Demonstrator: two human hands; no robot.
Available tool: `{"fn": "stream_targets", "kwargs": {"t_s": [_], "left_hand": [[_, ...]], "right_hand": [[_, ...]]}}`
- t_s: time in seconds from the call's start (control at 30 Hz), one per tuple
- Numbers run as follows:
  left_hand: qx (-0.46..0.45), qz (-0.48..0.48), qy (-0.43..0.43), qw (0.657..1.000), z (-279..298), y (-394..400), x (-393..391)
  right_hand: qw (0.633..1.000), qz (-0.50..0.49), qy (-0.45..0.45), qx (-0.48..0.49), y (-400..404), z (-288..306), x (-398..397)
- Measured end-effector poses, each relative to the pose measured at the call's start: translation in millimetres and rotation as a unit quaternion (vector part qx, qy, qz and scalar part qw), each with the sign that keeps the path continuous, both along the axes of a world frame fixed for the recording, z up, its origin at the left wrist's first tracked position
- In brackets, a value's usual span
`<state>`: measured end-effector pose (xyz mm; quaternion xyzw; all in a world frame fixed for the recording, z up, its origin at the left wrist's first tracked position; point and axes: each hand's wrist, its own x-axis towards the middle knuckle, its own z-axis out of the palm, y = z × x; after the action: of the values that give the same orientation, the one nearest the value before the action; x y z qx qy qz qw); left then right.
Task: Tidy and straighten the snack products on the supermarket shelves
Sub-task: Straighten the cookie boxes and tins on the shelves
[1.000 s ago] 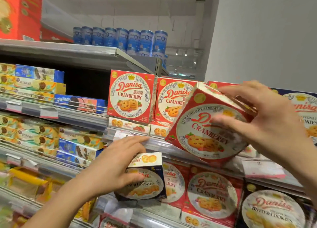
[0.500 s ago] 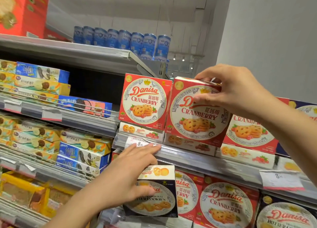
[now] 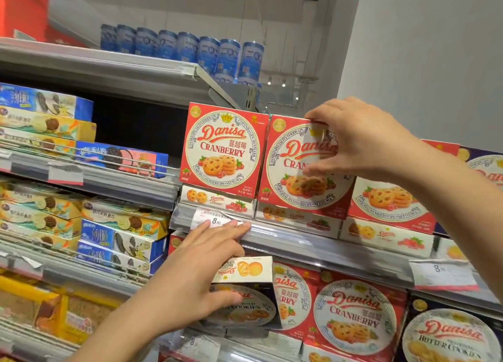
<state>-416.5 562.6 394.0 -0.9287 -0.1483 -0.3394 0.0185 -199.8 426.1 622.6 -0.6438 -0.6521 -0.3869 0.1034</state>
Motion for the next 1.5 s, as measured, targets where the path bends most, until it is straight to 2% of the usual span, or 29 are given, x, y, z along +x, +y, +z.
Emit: {"fn": "stream_targets", "kwargs": {"t_s": [0.1,0.3,0.83,1.0,1.23,1.5], "left_hand": [[-0.004,-0.003,-0.011,1.000,-1.7,0.5,0.7],[-0.006,-0.014,-0.034,0.999,-4.5,1.9,2.1],[-0.027,-0.013,-0.041,0.999,-4.7,-3.1,2.4],[-0.031,-0.016,-0.051,0.998,-6.6,-4.1,3.6],[-0.044,-0.026,-0.070,0.996,-9.8,-2.8,6.0],[-0.047,-0.019,-0.076,0.996,-10.8,-6.1,9.8]], "right_hand": [[0.998,-0.017,-0.052,0.009,-0.1,-4.7,-0.3],[0.999,0.039,0.009,0.023,5.4,-9.2,0.7],[0.999,-0.003,-0.030,0.019,17.9,-11.6,9.9],[0.998,0.011,0.024,0.063,-4.7,2.9,26.5],[0.995,-0.067,0.032,0.064,-32.5,10.8,73.3],[0.989,0.016,0.134,0.055,-50.3,5.7,94.1]]}}
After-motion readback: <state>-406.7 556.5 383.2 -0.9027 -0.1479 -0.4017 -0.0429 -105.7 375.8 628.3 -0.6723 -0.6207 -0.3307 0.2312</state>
